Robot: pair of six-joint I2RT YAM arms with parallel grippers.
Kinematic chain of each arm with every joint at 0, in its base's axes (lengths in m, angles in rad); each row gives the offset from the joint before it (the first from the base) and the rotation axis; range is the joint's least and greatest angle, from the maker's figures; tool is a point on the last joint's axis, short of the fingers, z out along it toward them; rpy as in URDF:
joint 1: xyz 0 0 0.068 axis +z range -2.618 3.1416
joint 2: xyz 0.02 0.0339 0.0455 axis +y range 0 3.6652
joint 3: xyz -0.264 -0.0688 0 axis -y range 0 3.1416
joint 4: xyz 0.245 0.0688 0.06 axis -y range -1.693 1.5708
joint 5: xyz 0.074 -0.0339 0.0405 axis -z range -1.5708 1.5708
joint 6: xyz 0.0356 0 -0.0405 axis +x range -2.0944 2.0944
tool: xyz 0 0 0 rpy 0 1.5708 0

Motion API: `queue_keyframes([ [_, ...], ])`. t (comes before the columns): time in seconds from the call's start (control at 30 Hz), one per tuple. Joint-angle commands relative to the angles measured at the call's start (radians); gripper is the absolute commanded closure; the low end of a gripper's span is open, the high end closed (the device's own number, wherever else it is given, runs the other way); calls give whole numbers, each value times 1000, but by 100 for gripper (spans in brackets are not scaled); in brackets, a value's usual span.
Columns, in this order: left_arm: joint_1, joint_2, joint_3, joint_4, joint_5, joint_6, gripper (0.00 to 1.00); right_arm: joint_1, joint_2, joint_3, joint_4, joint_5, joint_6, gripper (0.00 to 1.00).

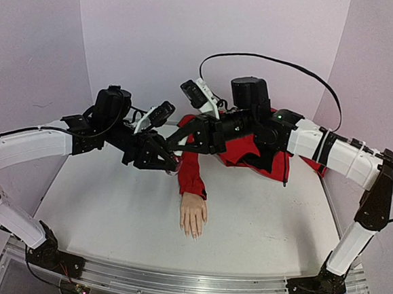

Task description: Paint the nails

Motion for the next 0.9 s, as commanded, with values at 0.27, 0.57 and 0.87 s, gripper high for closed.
queue_keyframes([
  [0.27, -2, -92, -25, 109, -412, 75, 100, 35, -62, -57, 27, 96, -53, 82],
  [0.57, -10, -144, -116, 99, -937, 43, 100, 34, -147, -134, 104, 531, 28, 14],
  [0.87, -11, -124, -100, 101, -977, 6, 100, 35, -105, -85, 109, 793, 267, 6],
])
